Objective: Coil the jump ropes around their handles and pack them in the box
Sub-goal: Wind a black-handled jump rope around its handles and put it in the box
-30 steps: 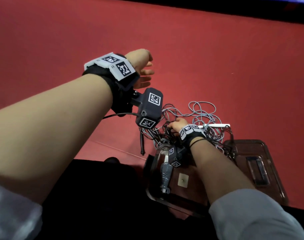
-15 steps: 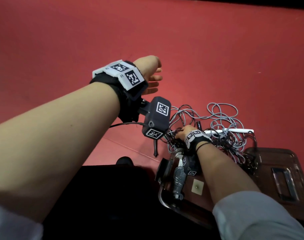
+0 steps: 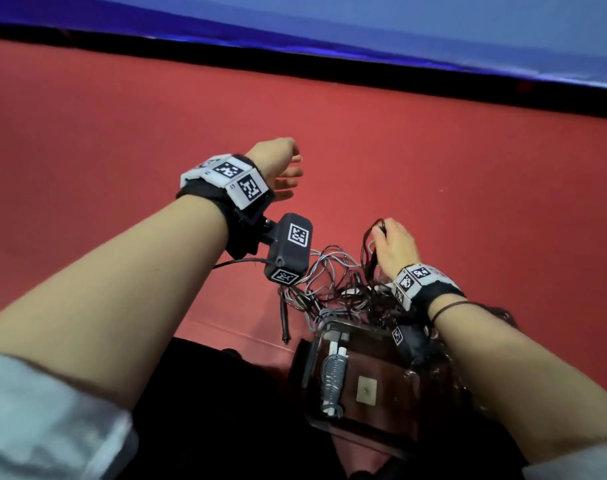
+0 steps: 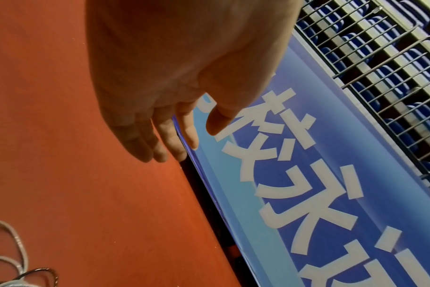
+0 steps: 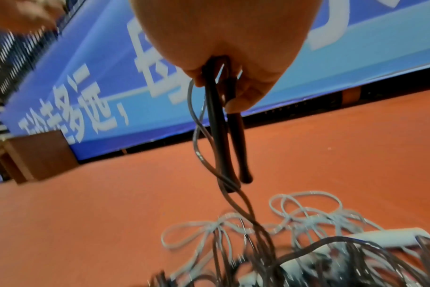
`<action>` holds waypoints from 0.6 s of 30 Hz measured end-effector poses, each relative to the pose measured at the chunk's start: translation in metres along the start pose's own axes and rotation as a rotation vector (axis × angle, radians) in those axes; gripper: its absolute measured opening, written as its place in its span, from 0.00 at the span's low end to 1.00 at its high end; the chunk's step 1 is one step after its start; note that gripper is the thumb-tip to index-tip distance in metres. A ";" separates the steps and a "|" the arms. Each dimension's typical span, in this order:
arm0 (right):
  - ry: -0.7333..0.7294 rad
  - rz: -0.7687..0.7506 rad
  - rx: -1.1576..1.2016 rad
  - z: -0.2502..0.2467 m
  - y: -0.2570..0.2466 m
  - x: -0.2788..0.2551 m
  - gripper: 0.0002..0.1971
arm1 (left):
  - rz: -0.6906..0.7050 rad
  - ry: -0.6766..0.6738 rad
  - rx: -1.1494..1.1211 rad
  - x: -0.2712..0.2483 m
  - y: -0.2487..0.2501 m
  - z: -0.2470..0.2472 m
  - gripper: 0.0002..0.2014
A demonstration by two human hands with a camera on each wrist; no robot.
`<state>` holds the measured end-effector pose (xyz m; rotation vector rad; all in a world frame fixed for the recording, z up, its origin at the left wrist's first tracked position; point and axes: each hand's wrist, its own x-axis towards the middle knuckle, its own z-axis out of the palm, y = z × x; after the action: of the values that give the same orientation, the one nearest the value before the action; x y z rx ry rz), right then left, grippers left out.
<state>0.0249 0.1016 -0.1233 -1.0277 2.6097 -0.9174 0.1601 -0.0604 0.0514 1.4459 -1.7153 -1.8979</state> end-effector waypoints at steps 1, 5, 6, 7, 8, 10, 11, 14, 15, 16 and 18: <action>0.039 -0.012 0.022 -0.018 -0.011 0.000 0.12 | 0.014 -0.016 -0.009 -0.006 0.001 0.002 0.07; 0.135 -0.069 0.097 -0.088 -0.047 -0.005 0.11 | 0.085 -0.054 -0.021 -0.027 0.005 0.023 0.08; 0.147 -0.087 0.099 -0.106 -0.053 -0.010 0.11 | 0.107 -0.072 -0.006 -0.035 0.008 0.030 0.08; 0.150 -0.109 0.097 -0.118 -0.057 -0.013 0.11 | 0.128 -0.091 0.007 -0.038 0.007 0.036 0.09; 0.147 -0.131 0.089 -0.133 -0.061 -0.016 0.11 | 0.158 -0.115 0.027 -0.043 0.008 0.043 0.09; 0.109 -0.169 0.087 -0.157 -0.066 -0.024 0.09 | 0.229 -0.154 0.091 -0.051 0.007 0.056 0.07; 0.098 -0.187 0.079 -0.168 -0.067 -0.031 0.08 | 0.279 -0.176 0.138 -0.056 0.006 0.063 0.07; 0.042 -0.212 0.089 -0.184 -0.067 -0.047 0.06 | 0.414 -0.238 0.280 -0.062 0.001 0.077 0.17; 0.020 -0.224 0.101 -0.187 -0.067 -0.053 0.08 | 0.459 -0.260 0.323 -0.065 0.000 0.080 0.22; 0.005 -0.249 0.100 -0.191 -0.070 -0.059 0.09 | 0.511 -0.280 0.367 -0.067 -0.001 0.084 0.27; -0.002 -0.326 0.090 -0.196 -0.077 -0.068 0.12 | 0.622 -0.331 0.467 -0.070 -0.004 0.088 0.34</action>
<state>0.0426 0.1975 0.0752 -1.4553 2.4142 -1.0881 0.1317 0.0470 0.0701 0.5703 -2.5067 -1.5011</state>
